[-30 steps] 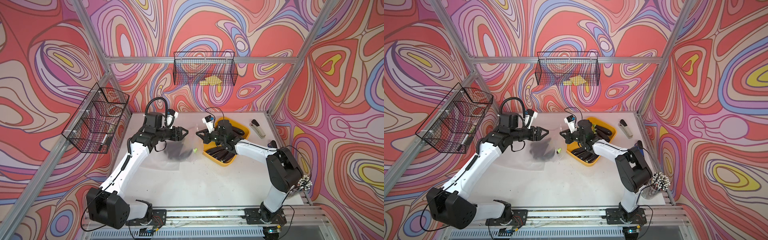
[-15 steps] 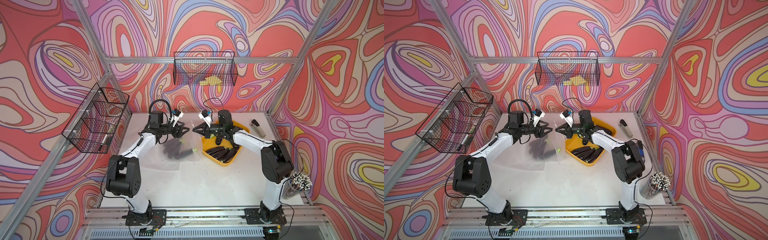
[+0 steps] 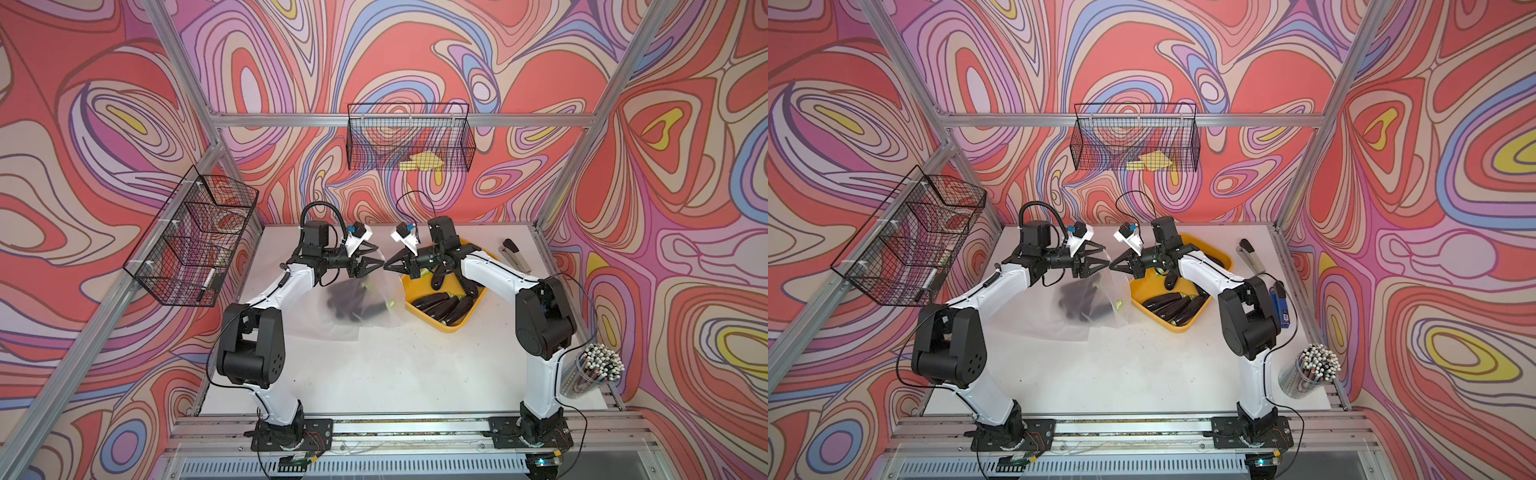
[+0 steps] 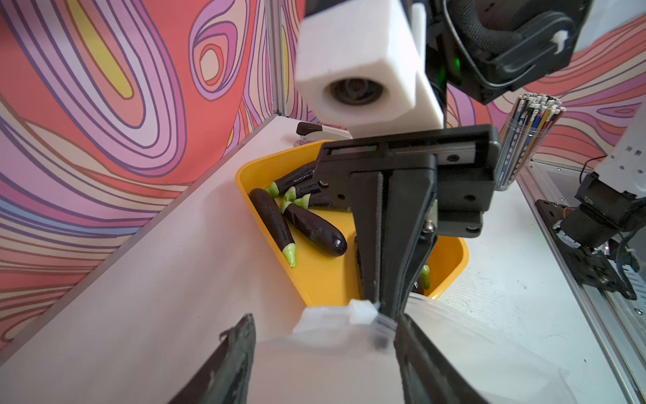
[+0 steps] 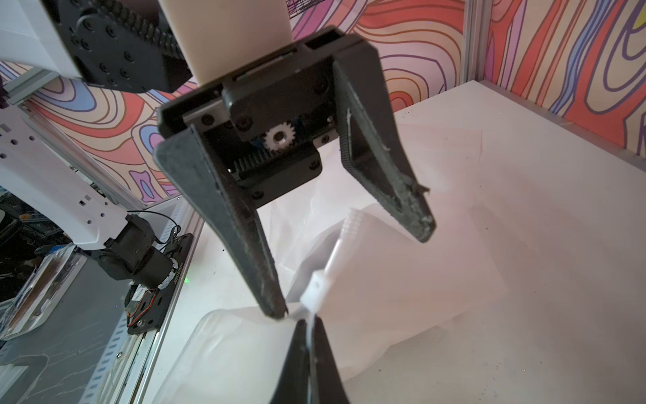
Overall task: Place the eggplant in a zip-top bag and seal the zipper
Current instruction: Zip the zipper on the zipper food storage bag.
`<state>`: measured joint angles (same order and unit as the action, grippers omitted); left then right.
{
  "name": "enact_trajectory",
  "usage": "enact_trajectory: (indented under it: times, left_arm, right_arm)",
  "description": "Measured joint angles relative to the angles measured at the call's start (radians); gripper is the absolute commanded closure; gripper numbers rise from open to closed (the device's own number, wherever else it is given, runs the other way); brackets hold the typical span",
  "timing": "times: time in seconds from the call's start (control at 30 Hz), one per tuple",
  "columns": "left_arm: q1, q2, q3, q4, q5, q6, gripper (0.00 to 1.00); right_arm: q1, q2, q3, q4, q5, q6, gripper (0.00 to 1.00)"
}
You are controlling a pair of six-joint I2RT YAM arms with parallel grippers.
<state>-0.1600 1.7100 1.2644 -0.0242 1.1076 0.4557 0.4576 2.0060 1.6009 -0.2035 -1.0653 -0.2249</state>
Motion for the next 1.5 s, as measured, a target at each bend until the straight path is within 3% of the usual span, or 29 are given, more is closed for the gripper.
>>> enact_trajectory:
  times: [0.17,0.5,0.77,1.03,1.27,1.33,1.4,1.5]
  left_arm:
    - [0.000,0.012,0.076,-0.097,0.048,0.135,0.37]
    - [-0.012,0.097,0.220,-0.417,0.109,0.401,0.55]
    - [-0.009,0.102,0.225,-0.482,0.097,0.438,0.68]
    - [0.001,0.105,0.234,-0.507,0.080,0.449,0.71]
    - [0.007,0.106,0.234,-0.507,0.076,0.446,0.89]
    - [0.007,0.106,0.235,-0.508,0.074,0.446,1.00]
    - [0.007,0.106,0.240,-0.514,0.075,0.448,1.00]
    - [0.007,0.117,0.263,-0.535,0.074,0.451,1.00]
  right_arm:
    - [0.000,0.005,0.030,-0.076,-0.028,-0.047,0.99]
    - [0.000,0.031,0.103,-0.199,-0.034,-0.123,1.00]
    - [-0.010,0.031,0.103,-0.214,-0.026,-0.130,1.00]
    - [-0.018,0.031,0.103,-0.209,-0.024,-0.131,0.99]
    - [-0.018,0.031,0.103,-0.209,-0.024,-0.133,0.99]
    - [-0.018,0.031,0.103,-0.209,-0.024,-0.133,0.98]
    - [-0.018,0.031,0.103,-0.206,-0.024,-0.132,0.92]
    - [-0.018,0.031,0.103,-0.188,-0.018,-0.123,0.66]
